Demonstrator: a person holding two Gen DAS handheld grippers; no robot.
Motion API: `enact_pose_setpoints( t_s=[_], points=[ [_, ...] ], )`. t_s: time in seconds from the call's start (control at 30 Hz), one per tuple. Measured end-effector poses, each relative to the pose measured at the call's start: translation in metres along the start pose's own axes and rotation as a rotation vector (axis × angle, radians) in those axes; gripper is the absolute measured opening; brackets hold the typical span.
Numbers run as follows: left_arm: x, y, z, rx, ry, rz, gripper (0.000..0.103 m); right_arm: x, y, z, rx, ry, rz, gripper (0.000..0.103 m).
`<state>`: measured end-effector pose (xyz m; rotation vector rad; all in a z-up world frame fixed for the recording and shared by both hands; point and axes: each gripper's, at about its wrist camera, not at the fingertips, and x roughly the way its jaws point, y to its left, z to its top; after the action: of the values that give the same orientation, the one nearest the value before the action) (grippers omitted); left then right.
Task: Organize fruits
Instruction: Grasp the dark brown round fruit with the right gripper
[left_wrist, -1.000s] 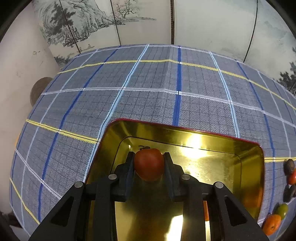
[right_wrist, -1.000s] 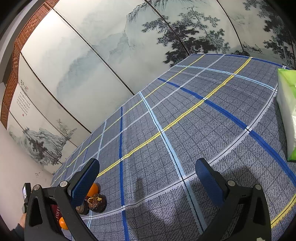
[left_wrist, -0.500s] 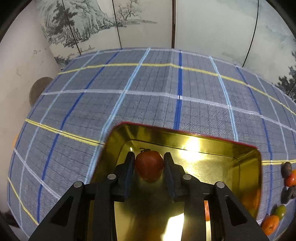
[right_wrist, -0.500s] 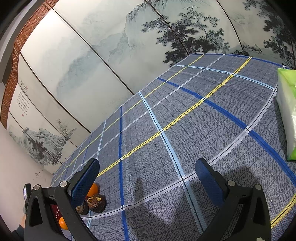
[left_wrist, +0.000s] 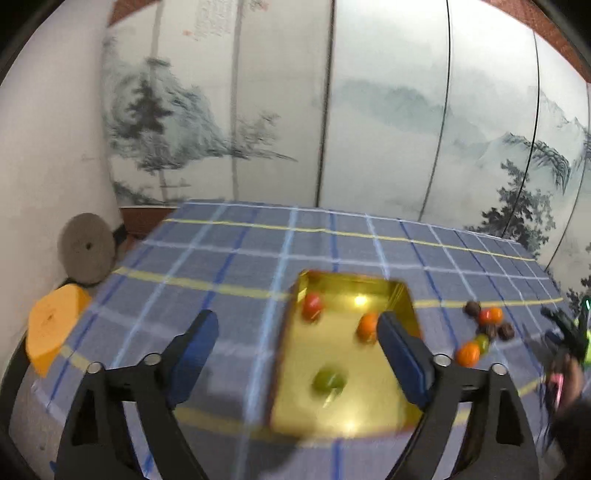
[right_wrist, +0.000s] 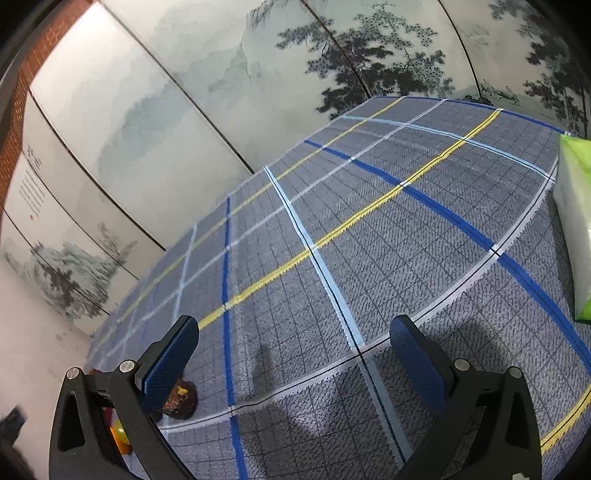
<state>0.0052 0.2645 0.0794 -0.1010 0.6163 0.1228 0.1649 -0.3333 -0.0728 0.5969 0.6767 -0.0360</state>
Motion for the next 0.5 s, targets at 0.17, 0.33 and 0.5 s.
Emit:
enact_pose_setpoints(
  t_s=[0.17, 0.33, 0.5],
  points=[
    [-0.056, 0.047, -0.093, -0.04, 0.037, 0.081, 0.089, -0.003, 0.042, -0.017, -0.232, 0.041, -0.051, 0.103],
    [-0.065, 0.057, -0.156, -0.123, 0.12, 0.06, 0.089, 0.002, 0.111, -0.051, -0.603, 0.112, -0.041, 0.102],
    [-0.069, 0.047, -0.174, -0.148, 0.113, 0.002, 0.089, 0.03, 0.139, -0.069, -0.741, 0.216, -0.058, 0.067]
  ],
)
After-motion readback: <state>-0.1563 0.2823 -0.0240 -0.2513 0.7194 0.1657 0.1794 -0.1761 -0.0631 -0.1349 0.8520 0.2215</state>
